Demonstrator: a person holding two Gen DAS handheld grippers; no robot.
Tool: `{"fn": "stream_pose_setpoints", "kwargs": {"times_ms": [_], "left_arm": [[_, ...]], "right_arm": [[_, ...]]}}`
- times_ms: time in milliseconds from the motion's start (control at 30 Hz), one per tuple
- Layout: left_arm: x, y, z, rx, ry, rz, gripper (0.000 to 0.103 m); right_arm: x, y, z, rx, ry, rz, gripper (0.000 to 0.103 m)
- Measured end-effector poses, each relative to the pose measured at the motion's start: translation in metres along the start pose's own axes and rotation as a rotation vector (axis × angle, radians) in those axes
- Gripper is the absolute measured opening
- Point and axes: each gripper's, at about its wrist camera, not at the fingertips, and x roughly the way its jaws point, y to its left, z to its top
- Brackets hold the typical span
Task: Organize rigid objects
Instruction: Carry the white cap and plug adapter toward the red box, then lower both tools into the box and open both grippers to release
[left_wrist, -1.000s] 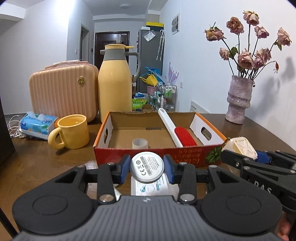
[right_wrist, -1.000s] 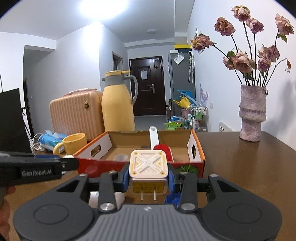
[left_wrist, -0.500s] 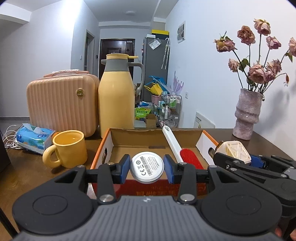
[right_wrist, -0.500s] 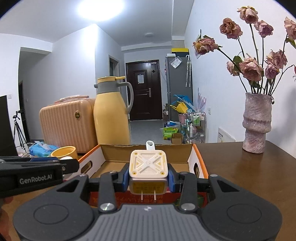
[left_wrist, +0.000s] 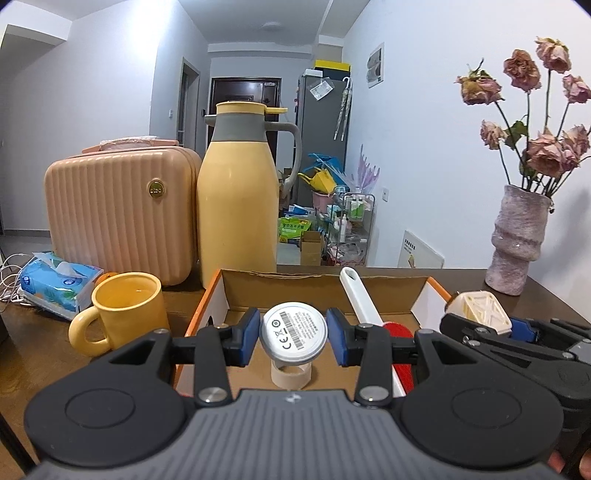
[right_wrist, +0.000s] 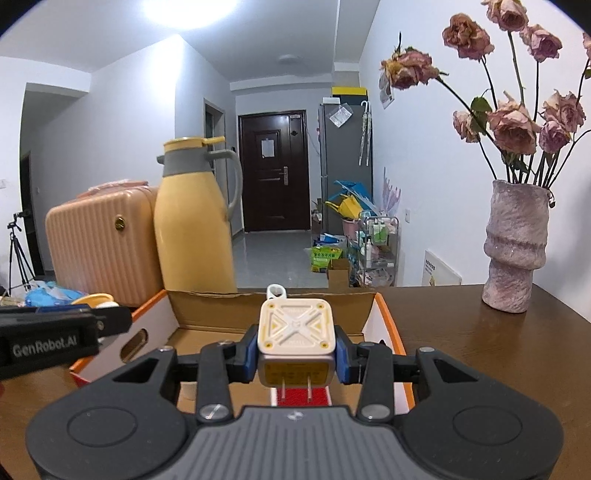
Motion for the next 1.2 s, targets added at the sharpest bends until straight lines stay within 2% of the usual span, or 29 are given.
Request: {"fn": "stream_pose_setpoints", "kwargs": {"times_ms": [433,700,933,1100,1133,1167,1200], "left_arm": [[0.049,0.004,0.002,0.004,0.043,0.038,0.040],[0.079,0.013,-0.003,0.001,0.100,0.067,0.040],[0.092,0.021,-0.012,0.001,0.136,0.079,0.040],[0.093,0.024,-0.014,-0.006,0.157,0.055,0.041],[0.092,0.024,-0.013,-0.005,0.155,0.054,0.044],[0.092,0.024,-0.013,-0.002,0.151,0.056,0.053],[0.091,0.023,-0.013,0.002,0.146,0.061,0.058]], "right_arm": [[0.045,-0.017,0.006,0.017,0.066,-0.035,0.038],[0.070,-0.023,0.004,0.025,0.115,-0.048,0.038],[0.082,-0.027,-0.006,0.034,0.150,-0.052,0.038],[0.081,-0.027,-0.009,0.034,0.152,-0.041,0.038],[0.082,-0.027,-0.009,0.033,0.157,-0.038,0.038],[0.083,-0.027,-0.010,0.032,0.168,-0.033,0.038],[0.083,-0.027,-0.010,0.032,0.174,-0.031,0.042]]}}
